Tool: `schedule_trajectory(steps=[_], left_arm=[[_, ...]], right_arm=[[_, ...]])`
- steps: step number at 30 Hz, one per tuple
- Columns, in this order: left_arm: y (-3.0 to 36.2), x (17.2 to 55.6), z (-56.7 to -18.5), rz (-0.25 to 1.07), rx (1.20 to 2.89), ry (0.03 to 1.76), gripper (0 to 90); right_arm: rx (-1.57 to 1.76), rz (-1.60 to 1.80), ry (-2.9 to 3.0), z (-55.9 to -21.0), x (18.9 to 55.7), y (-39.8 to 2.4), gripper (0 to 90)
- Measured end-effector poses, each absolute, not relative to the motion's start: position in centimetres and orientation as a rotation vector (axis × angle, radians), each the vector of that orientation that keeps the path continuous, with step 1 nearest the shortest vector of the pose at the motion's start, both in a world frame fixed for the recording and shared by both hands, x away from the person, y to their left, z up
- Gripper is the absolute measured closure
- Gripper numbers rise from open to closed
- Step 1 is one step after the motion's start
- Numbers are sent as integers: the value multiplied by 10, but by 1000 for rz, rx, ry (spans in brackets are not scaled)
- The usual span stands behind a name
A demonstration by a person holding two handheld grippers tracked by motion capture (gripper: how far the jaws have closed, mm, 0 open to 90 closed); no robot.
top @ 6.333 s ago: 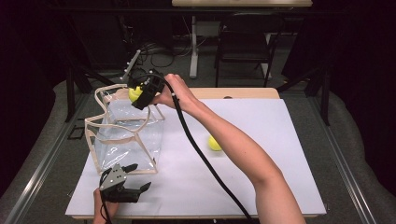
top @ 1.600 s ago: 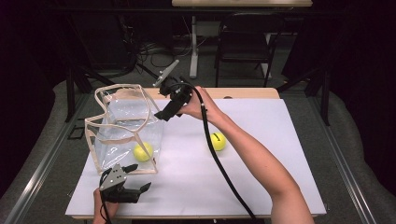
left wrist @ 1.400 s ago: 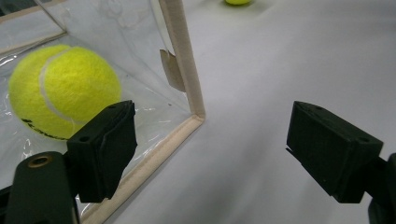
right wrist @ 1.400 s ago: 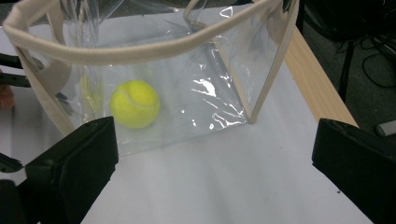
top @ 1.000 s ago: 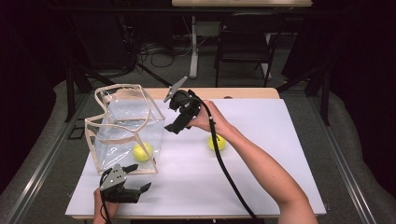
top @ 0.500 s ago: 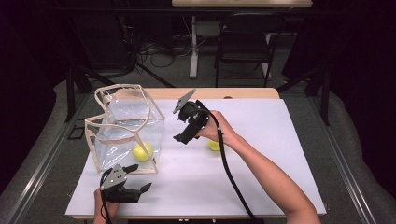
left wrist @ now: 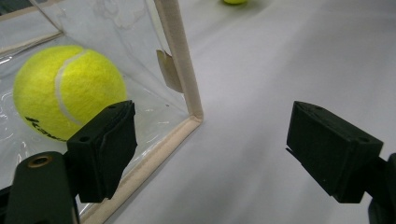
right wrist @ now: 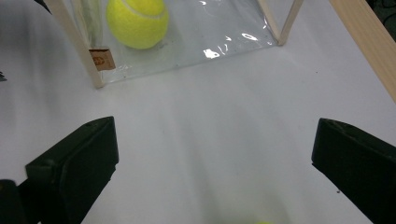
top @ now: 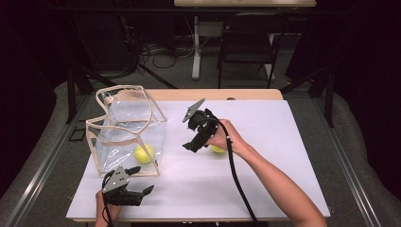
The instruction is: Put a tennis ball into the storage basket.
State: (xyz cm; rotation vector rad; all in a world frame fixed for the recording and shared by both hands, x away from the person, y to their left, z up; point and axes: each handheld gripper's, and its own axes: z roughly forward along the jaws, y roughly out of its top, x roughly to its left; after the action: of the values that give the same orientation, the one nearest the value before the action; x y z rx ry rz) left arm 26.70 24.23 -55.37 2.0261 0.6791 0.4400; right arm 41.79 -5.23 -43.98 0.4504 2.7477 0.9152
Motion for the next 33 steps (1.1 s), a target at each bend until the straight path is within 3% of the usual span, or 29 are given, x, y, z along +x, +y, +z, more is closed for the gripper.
schedule_trajectory(steps=[33], left_arm=[[244, 267, -554, 437, 2022, 682, 159]], right_arm=[[540, 832, 2775, -472, 423, -83, 0]])
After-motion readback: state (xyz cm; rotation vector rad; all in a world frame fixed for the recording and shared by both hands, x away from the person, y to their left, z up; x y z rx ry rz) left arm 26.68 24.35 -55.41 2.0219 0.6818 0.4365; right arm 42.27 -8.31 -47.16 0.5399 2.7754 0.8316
